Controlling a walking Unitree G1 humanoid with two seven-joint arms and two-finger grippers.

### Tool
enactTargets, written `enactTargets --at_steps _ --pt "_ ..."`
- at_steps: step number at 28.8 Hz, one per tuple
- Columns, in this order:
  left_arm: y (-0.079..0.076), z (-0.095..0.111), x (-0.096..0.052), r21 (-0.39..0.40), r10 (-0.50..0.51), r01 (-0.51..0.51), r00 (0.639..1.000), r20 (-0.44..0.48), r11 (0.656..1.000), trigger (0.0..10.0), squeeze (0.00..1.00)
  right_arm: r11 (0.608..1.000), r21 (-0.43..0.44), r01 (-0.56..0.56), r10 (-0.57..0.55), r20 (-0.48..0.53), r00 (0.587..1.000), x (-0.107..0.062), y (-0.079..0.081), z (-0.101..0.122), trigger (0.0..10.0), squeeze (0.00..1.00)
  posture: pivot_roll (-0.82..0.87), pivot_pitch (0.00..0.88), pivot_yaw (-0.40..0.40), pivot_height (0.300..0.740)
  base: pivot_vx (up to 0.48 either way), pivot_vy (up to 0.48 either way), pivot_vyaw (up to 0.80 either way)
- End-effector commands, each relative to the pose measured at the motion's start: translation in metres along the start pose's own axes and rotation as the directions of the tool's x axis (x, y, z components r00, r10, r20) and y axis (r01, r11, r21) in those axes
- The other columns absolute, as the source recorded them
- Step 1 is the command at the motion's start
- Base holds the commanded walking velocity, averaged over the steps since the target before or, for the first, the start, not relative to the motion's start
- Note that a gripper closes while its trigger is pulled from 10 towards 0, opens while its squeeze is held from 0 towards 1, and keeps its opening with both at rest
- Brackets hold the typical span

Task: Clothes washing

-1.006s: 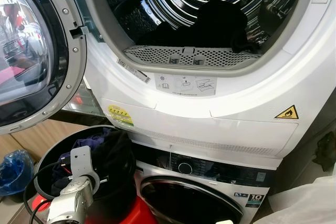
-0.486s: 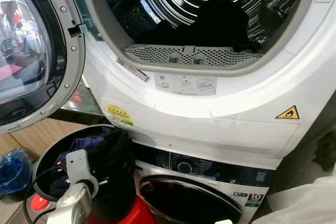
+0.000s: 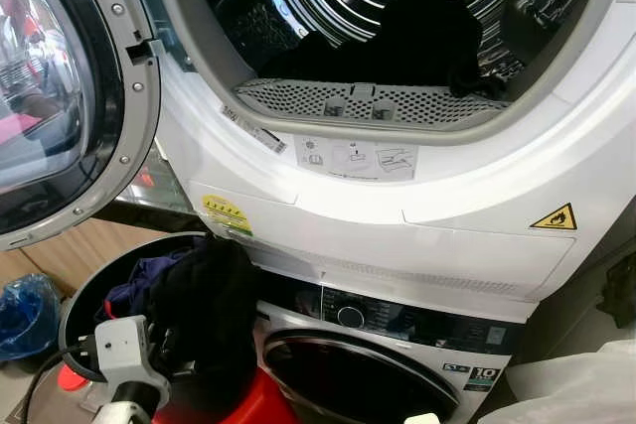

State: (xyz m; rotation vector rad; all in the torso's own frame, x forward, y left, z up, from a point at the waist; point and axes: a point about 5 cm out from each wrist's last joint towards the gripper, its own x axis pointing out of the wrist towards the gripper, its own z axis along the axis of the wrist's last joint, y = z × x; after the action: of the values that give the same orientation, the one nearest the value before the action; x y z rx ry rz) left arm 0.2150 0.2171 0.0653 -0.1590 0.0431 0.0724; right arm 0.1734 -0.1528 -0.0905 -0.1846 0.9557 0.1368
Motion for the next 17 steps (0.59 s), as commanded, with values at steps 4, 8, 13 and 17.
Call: enactTargets --at_steps 4,8,13,17 --pt "-0.015 0.030 -0.006 0.121 -0.130 0.112 0.979 0.154 0.986 0.0 0.00 1.000 0.002 -0.009 0.009 0.002 1.000 0.000 0.002 -0.002 10.0 0.00 -0.03 0.000 0.118 0.740 0.000 0.000 0.00" --pt "-0.054 0.035 -0.012 0.213 -0.509 0.482 0.855 0.095 0.850 0.0 0.00 1.000 -0.003 -0.010 0.010 0.004 1.000 0.000 0.002 -0.001 10.0 0.00 -0.02 0.000 0.118 0.740 0.000 0.000 0.00" --pt "-0.065 0.042 -0.013 0.247 -0.640 0.610 0.767 0.057 0.753 0.0 0.00 1.000 0.003 -0.006 0.006 0.011 1.000 0.000 0.002 0.001 10.0 0.00 -0.03 0.000 0.123 0.740 0.000 0.000 0.00" --pt "-0.071 0.055 -0.009 0.293 -0.672 0.624 0.735 0.096 0.724 0.0 0.00 1.000 0.008 -0.002 0.002 0.013 1.000 0.000 0.002 0.001 10.0 0.00 -0.03 0.000 0.124 0.740 0.000 0.000 0.00"
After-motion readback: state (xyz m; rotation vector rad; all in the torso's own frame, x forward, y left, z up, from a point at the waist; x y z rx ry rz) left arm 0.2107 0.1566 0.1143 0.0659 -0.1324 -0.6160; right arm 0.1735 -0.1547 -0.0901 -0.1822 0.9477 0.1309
